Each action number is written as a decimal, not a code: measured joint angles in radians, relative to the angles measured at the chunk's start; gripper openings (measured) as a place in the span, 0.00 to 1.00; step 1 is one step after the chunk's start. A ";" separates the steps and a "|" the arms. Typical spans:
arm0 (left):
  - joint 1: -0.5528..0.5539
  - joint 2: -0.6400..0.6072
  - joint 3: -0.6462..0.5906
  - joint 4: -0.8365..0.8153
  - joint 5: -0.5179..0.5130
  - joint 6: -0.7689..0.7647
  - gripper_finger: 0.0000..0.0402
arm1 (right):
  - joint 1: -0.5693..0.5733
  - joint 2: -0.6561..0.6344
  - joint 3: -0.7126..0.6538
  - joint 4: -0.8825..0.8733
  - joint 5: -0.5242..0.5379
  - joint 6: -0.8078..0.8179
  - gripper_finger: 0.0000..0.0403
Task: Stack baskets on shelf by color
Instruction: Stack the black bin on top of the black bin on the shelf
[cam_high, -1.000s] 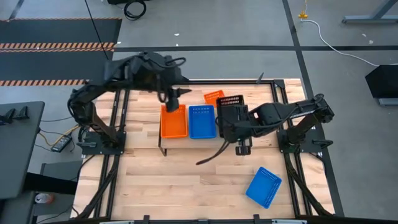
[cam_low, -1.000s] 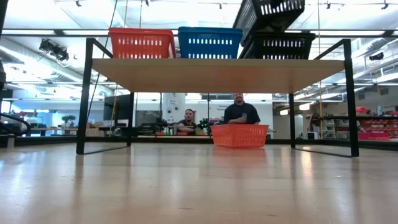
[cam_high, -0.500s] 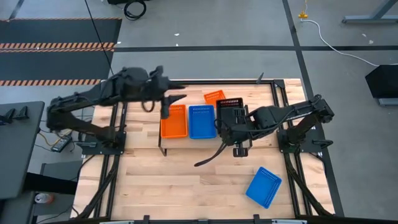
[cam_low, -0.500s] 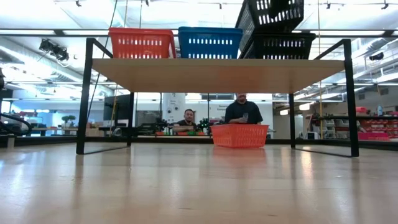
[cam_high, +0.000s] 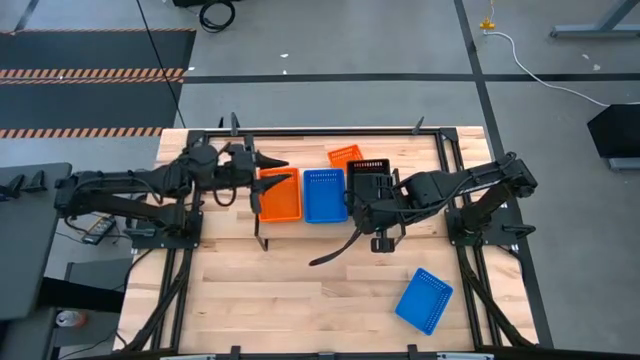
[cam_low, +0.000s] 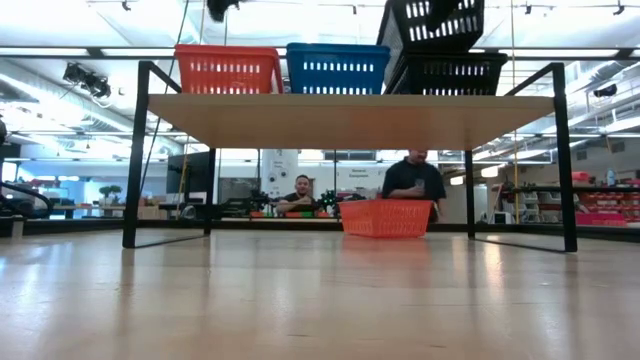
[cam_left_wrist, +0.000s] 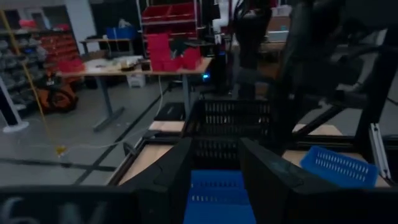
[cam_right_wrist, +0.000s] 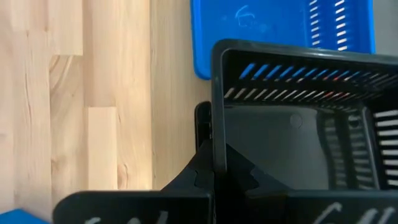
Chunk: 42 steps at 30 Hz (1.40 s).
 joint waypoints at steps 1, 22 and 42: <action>0.000 -0.007 -0.022 0.011 -0.002 -0.013 0.35 | 0.000 0.000 0.000 0.003 0.000 0.003 0.02; -0.120 -0.060 -0.083 0.101 -0.015 -0.010 0.33 | -0.044 -0.013 -0.090 0.047 -0.002 0.002 0.02; -0.133 -0.059 -0.083 0.106 -0.018 -0.014 0.31 | -0.036 -0.219 -0.323 0.256 -0.034 0.137 0.17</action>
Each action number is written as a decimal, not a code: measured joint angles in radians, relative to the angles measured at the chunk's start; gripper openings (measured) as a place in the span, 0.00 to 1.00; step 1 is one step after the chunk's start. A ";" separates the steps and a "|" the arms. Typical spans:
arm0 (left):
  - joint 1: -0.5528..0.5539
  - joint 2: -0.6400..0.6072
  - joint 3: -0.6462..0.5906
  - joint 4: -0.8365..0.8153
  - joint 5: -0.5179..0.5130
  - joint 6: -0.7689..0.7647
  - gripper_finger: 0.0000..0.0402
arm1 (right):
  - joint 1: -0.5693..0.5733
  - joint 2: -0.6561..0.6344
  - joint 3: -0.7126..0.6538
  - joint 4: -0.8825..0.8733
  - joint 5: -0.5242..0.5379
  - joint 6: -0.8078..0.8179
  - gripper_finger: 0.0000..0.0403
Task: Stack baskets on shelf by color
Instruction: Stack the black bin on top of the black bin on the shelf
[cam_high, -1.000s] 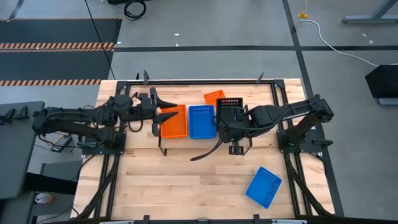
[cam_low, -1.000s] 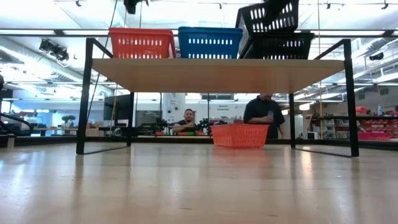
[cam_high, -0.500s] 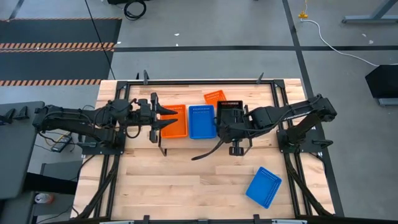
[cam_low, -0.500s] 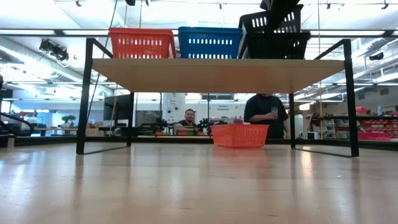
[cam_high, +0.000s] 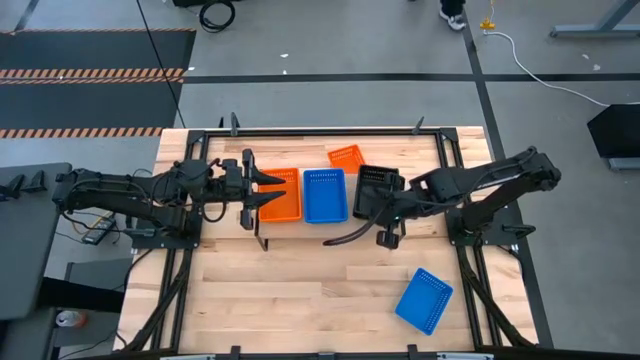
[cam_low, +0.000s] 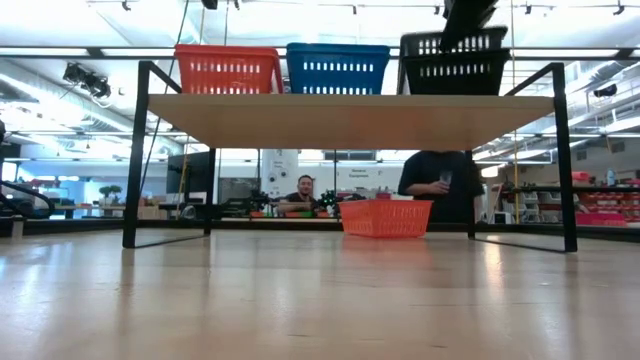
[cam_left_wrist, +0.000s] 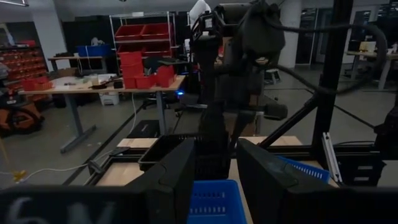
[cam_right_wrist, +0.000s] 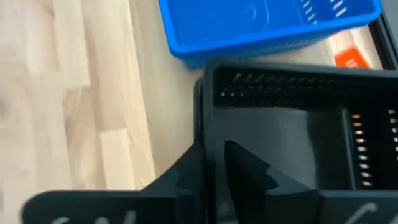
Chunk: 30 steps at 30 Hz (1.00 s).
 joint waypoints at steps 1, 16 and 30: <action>0.000 0.000 0.000 0.000 0.000 -0.002 0.31 | 0.002 -0.012 -0.010 0.016 0.000 0.001 0.20; 0.000 0.000 0.000 0.000 0.000 -0.003 0.31 | 0.022 -0.049 -0.118 0.061 -0.030 -0.072 0.33; 0.000 0.000 0.000 -0.001 0.000 -0.004 0.31 | 0.045 -0.048 -0.121 -0.032 -0.074 -0.091 0.29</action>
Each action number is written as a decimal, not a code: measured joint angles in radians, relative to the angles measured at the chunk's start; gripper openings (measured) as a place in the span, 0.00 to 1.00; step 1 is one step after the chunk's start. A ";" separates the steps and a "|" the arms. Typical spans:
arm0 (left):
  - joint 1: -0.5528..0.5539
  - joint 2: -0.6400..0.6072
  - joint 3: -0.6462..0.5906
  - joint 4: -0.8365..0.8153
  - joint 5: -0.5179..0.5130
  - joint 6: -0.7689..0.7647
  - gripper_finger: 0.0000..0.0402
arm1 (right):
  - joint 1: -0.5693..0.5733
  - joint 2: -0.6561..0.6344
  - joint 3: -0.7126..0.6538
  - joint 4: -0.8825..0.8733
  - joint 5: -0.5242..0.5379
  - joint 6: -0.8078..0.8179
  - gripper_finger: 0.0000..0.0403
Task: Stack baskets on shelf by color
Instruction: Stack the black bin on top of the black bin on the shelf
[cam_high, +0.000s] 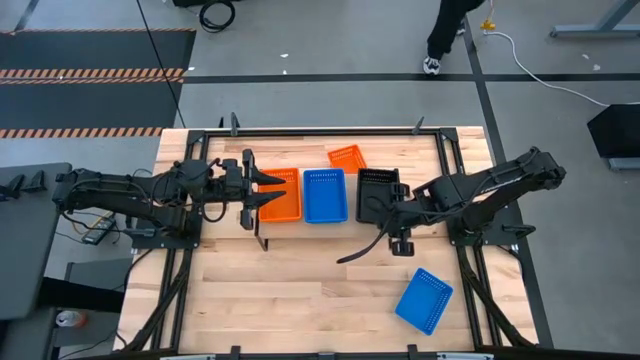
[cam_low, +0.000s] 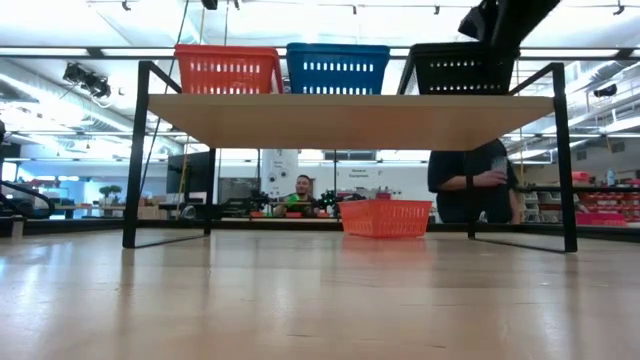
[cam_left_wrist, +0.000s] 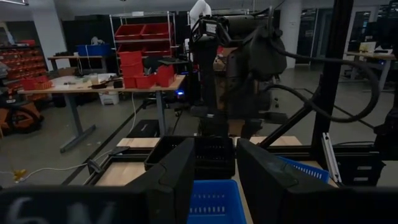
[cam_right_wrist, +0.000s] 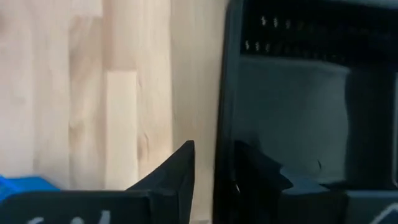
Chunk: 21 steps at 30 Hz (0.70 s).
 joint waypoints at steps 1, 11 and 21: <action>0.000 0.000 0.000 0.000 0.000 0.000 0.31 | 0.000 0.000 0.000 -0.016 0.001 -0.002 0.28; 0.000 0.000 0.000 0.000 0.000 0.000 0.31 | 0.000 0.000 0.000 -0.053 0.026 -0.059 0.09; 0.000 0.000 0.000 -0.007 0.000 0.000 0.31 | 0.001 0.001 0.000 -0.025 0.017 0.007 0.21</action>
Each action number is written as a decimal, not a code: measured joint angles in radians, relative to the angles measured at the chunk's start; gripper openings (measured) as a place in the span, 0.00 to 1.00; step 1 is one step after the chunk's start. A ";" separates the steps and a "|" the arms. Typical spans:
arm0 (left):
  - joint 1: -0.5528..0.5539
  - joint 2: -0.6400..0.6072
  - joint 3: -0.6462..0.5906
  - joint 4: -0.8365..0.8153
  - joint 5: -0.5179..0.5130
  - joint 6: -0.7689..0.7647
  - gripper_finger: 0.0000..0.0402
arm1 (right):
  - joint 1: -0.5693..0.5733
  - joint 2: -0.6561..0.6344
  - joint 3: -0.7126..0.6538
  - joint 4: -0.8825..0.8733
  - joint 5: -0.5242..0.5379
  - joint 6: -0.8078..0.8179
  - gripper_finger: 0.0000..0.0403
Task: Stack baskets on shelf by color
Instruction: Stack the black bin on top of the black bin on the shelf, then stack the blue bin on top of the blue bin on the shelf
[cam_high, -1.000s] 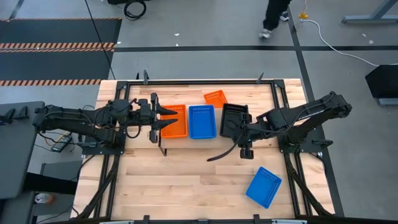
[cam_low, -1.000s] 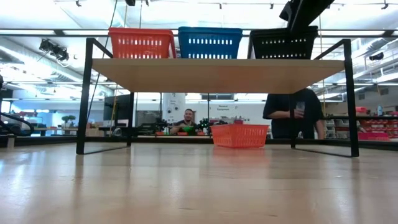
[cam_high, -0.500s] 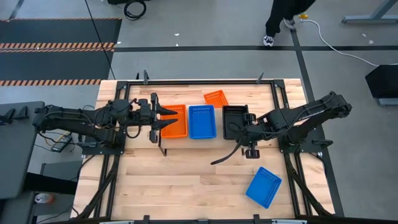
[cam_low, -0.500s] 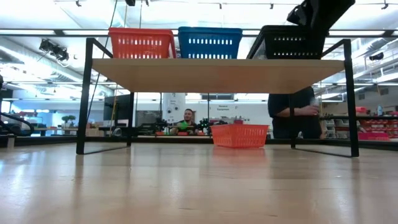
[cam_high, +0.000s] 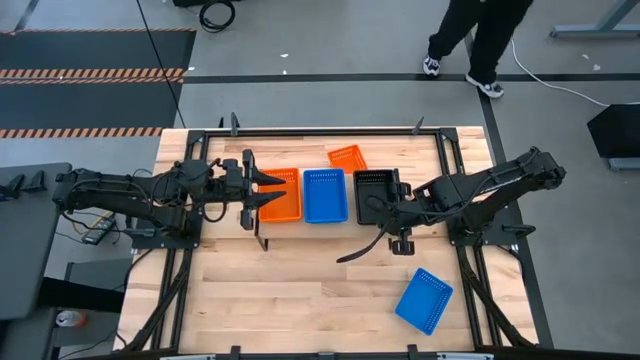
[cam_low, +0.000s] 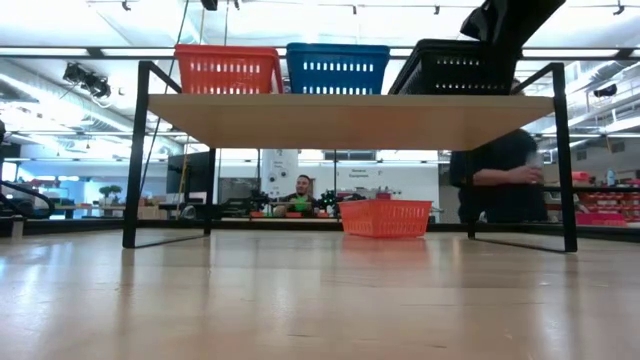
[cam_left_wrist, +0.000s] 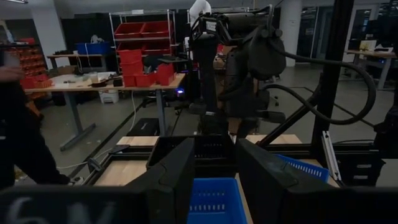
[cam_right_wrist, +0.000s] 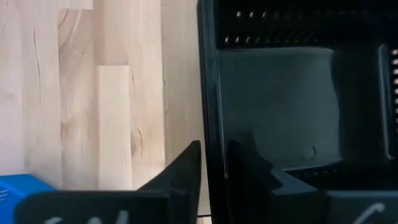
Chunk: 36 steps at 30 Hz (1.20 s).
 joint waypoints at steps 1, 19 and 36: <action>0.000 0.000 0.000 0.000 0.000 0.000 0.31 | 0.000 0.000 0.000 -0.003 -0.001 0.009 0.23; 0.000 0.000 0.000 0.001 0.000 0.007 0.31 | 0.011 0.000 0.143 0.028 -0.048 0.088 0.32; 0.000 0.001 0.000 0.061 0.075 0.088 0.31 | 0.426 0.021 0.203 -0.065 -0.049 0.779 0.31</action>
